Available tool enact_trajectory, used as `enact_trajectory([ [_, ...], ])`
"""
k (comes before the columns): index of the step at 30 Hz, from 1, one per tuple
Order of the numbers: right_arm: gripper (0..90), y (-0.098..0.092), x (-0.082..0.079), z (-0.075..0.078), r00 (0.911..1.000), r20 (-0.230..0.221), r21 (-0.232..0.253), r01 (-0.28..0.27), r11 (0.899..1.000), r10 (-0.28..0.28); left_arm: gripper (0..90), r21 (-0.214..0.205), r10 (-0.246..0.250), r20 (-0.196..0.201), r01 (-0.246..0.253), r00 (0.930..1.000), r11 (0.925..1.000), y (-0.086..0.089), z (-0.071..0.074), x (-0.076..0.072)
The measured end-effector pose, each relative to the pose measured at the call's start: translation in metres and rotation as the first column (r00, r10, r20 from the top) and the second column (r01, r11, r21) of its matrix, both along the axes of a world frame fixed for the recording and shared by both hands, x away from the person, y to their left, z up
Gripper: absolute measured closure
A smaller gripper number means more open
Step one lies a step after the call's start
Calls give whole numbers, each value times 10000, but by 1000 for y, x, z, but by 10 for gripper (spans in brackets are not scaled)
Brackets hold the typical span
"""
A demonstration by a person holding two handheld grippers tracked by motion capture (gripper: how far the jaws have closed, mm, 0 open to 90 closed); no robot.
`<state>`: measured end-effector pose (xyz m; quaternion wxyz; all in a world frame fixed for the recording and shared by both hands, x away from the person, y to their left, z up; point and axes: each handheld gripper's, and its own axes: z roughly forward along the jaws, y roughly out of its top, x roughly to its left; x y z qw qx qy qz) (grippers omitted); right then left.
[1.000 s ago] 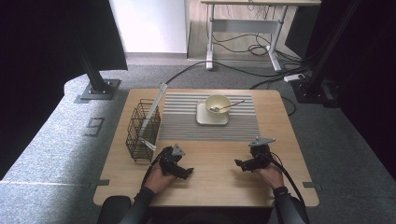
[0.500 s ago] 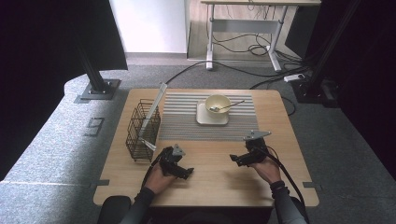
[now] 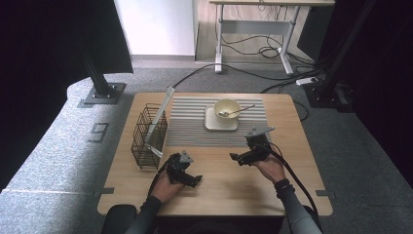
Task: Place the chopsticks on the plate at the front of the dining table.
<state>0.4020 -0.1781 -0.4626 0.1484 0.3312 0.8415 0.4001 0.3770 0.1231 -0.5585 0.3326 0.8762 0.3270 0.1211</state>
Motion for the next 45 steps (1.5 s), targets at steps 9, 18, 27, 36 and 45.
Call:
enact_trajectory([
  [9, 0, 27, 7, 22, 9991, 59, 42, -424, 9991, 424, 0, 5, -2, 4, 2, 10000, 10000, 0, 0, 0],
  [18, 0, 54, 16, 40, 9968, -27, 329, -803, 9962, 804, 0, 7, -2, 5, 2, 10000, 10000, 0, 0, 0],
  [27, 0, 80, 18, 56, 9915, 38, 368, -1299, 9908, 1299, 0, -20, 6, 1, -6, 10000, 10000, 0, 0, 0],
  [36, 0, 112, 16, 65, 9803, -266, 548, -1940, 9795, 1956, 0, -30, 9, 8, -9, 10000, 10000, -1, 0, -1],
  [45, 0, 137, 12, 64, 9689, -351, 652, -2422, 9680, 2448, 0, -28, -16, 4, 16, 10000, 10000, -1, 0, -1],
])
